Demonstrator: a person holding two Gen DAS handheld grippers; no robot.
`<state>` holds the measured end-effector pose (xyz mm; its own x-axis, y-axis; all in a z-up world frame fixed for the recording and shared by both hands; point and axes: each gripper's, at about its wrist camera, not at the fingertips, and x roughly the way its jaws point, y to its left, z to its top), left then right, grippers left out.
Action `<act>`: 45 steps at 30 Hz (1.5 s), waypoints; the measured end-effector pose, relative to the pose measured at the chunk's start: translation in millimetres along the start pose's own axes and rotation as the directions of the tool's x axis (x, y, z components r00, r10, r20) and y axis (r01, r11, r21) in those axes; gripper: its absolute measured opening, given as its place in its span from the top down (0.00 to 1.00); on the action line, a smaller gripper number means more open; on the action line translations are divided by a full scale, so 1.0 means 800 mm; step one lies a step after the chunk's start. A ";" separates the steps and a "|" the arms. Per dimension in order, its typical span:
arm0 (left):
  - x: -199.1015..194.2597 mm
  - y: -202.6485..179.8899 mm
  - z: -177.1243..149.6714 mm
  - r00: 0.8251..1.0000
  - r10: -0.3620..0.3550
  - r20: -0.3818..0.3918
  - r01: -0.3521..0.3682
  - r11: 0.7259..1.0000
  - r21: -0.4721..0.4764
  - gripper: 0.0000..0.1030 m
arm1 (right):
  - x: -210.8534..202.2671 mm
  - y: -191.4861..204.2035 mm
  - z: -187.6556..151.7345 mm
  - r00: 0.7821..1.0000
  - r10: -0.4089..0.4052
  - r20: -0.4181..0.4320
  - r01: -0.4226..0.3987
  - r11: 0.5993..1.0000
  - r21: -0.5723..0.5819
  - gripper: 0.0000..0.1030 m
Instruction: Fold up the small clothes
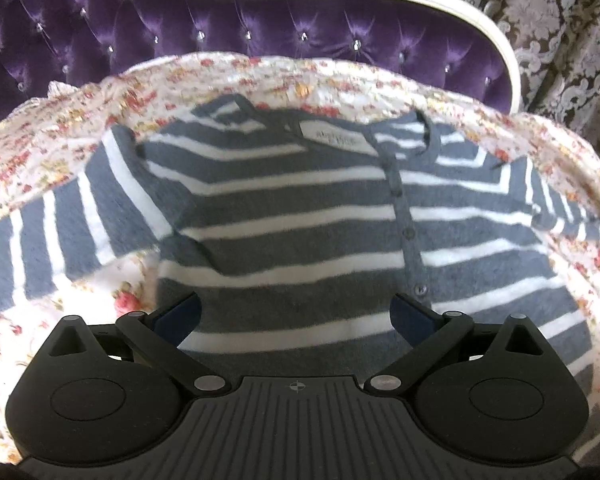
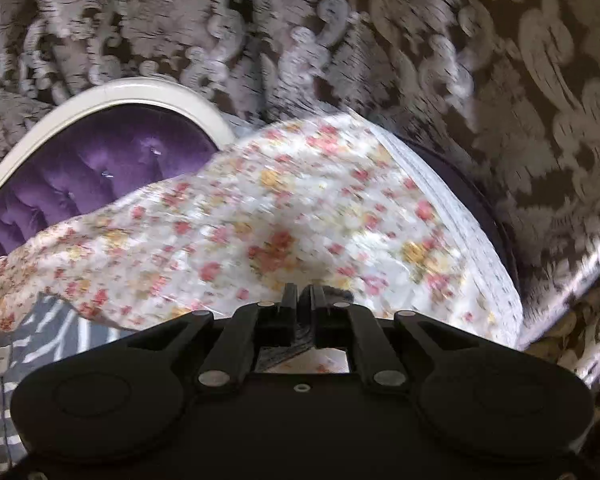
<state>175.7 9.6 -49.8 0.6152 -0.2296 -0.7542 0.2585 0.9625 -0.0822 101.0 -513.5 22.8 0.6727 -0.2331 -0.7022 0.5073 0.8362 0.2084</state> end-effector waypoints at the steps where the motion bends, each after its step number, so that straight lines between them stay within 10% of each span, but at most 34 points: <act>1: -0.004 0.003 0.001 1.000 -0.001 0.006 0.001 1.000 -0.006 0.01 | -0.006 0.011 0.003 1.000 0.015 0.012 -0.015 1.000 -0.017 0.89; 8: -0.027 0.025 0.008 0.999 0.009 0.053 -0.007 0.999 -0.048 0.01 | -0.064 0.159 0.035 0.969 0.234 0.076 -0.211 0.950 -0.231 0.90; 16: -0.044 0.057 0.010 0.997 0.026 0.076 -0.016 0.992 -0.123 0.01 | -0.088 0.359 0.003 0.855 0.516 -0.050 -0.487 0.766 -0.420 0.94; 23: -0.050 0.079 0.011 0.996 0.046 0.079 -0.031 0.985 -0.171 0.01 | -0.049 0.480 -0.099 0.763 0.589 -0.265 -0.635 0.608 -0.476 0.94; 29: -0.045 0.087 0.011 0.996 0.054 0.065 -0.040 0.981 -0.189 0.01 | -0.004 0.518 -0.166 0.705 0.596 -0.385 -0.708 0.557 -0.434 0.93; 32: -0.040 0.088 0.010 0.997 0.059 0.051 -0.048 0.981 -0.187 0.01 | 0.001 0.508 -0.185 0.650 0.648 -0.398 -0.760 0.529 -0.379 0.81; 35: -0.036 0.090 0.008 0.998 0.052 0.043 -0.043 0.981 -0.191 0.01 | 0.004 0.488 -0.186 0.612 0.690 -0.388 -0.790 0.507 -0.345 0.45; 38: -0.036 0.091 0.007 0.997 0.040 0.061 -0.028 0.981 -0.194 0.01 | 0.001 0.462 -0.175 0.625 0.708 -0.328 -0.778 0.528 -0.341 0.38; 45: -0.030 0.088 0.004 0.991 -0.034 0.127 0.058 0.980 -0.189 0.01 | 0.018 0.355 -0.141 0.739 0.662 -0.125 -0.667 0.692 -0.277 0.24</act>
<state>181.6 82.5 -34.9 0.6958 -0.2784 -0.6621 0.1478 0.9576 -0.2473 193.7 -223.6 -5.1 0.7655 0.4436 -0.4661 -0.2472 0.8715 0.4235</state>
